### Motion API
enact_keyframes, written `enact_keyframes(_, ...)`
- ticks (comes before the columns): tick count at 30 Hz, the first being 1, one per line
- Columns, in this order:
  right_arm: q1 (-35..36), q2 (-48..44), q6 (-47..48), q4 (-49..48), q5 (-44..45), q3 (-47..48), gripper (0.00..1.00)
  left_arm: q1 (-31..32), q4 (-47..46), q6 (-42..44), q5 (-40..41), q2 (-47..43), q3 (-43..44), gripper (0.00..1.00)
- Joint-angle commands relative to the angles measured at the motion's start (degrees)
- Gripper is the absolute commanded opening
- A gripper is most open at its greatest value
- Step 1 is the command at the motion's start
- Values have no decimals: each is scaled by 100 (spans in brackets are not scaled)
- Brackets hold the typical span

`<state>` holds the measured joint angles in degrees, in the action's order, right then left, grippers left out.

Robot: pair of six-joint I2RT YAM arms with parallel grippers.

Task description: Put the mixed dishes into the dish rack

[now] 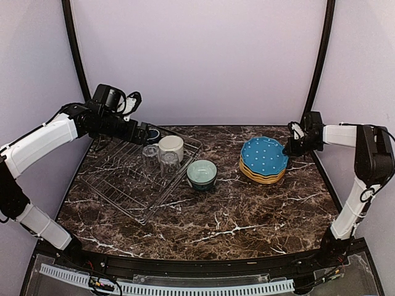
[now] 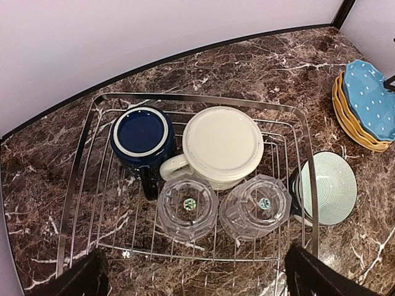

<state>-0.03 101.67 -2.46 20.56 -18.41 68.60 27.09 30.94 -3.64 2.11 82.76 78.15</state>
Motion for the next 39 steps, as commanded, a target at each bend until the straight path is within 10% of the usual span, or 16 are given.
enact_keyframes(1,56,-377,-68,113,-313,-253,0,-29,19,7,-96,21,-89,99)
enact_keyframes(39,56,-191,-671,5,-638,-830,12,-27,52,-95,-575,109,-87,99)
